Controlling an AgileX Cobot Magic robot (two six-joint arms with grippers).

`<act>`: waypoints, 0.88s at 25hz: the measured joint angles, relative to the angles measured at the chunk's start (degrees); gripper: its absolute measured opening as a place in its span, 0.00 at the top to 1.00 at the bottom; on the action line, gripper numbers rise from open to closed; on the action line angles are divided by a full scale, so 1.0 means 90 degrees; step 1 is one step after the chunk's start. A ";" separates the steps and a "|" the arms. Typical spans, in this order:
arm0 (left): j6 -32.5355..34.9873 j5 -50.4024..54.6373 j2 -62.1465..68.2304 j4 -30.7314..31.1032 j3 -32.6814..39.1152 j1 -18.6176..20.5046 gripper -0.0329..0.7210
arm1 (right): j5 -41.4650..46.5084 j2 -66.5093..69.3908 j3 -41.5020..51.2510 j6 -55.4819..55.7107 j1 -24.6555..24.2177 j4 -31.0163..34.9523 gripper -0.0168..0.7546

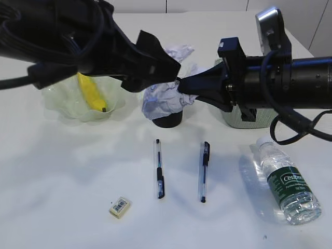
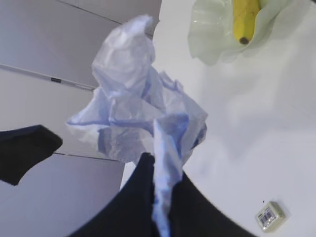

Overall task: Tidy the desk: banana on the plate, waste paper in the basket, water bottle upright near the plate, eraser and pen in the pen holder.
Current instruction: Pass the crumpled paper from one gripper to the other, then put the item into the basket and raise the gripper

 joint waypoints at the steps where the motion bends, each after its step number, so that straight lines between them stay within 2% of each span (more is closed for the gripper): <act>1: 0.0000 0.0067 -0.0079 0.0000 0.0000 0.0091 0.20 | -0.0125 0.0000 -0.0051 0.0000 0.0000 0.0000 0.98; 6: 0.0000 0.0742 -0.0375 -0.0071 0.0000 0.0907 0.24 | -0.0790 0.0000 -0.0240 -0.0012 -0.0066 0.0010 0.98; 12: 0.0000 0.1497 -0.0470 -0.0156 0.0000 0.2115 0.32 | -0.1567 0.0000 -0.0280 -0.0012 -0.0704 0.0034 0.98; 17: 0.0000 0.1659 -0.0478 -0.0186 0.0121 0.2717 0.35 | -0.2277 0.0003 -0.0296 -0.0012 -0.1301 0.0073 0.98; 22: -0.0003 0.1663 -0.0509 -0.0389 0.0678 0.3105 0.35 | -0.3340 0.0014 -0.0590 -0.0334 -0.1482 0.0121 0.98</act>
